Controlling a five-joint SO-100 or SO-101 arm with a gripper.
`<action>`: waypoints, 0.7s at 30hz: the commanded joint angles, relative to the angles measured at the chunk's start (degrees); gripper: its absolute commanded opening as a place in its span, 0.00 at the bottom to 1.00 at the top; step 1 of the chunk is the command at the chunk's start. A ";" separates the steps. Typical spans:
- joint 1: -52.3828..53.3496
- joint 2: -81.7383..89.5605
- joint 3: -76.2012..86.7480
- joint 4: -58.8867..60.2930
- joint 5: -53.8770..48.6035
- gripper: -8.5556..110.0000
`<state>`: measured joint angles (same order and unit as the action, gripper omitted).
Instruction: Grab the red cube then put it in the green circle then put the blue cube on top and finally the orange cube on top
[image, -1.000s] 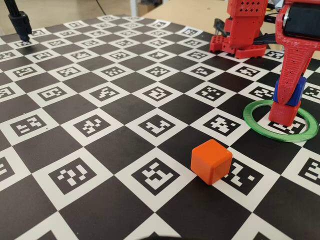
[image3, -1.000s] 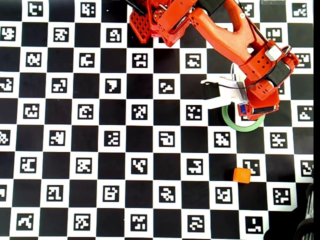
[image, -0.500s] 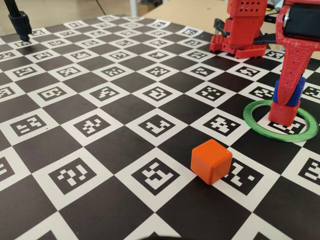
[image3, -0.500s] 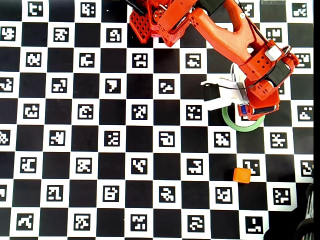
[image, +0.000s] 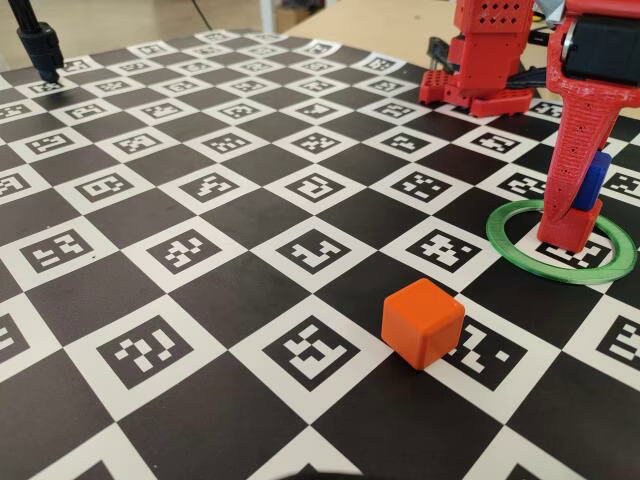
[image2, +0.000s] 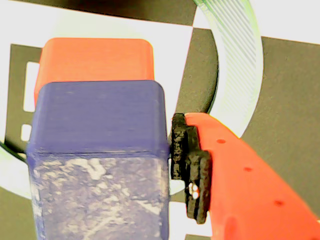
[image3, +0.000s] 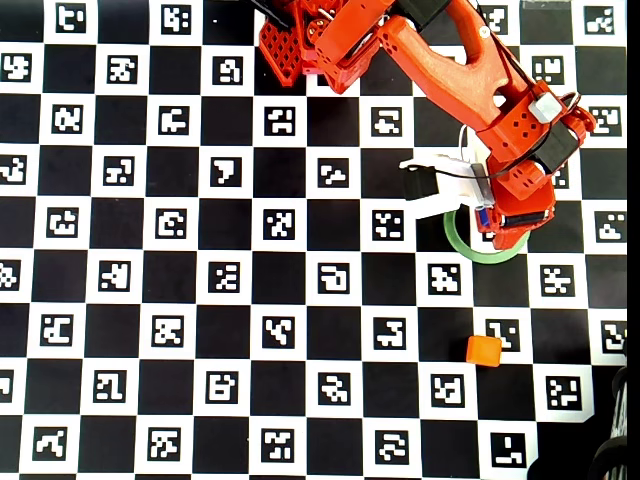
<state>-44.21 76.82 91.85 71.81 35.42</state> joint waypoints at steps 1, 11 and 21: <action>-0.18 6.33 -1.14 1.23 -0.44 0.34; 0.00 9.76 -4.39 6.50 -3.52 0.34; -1.49 12.66 -11.43 15.47 -5.01 0.38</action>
<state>-45.09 82.18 86.84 84.73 31.20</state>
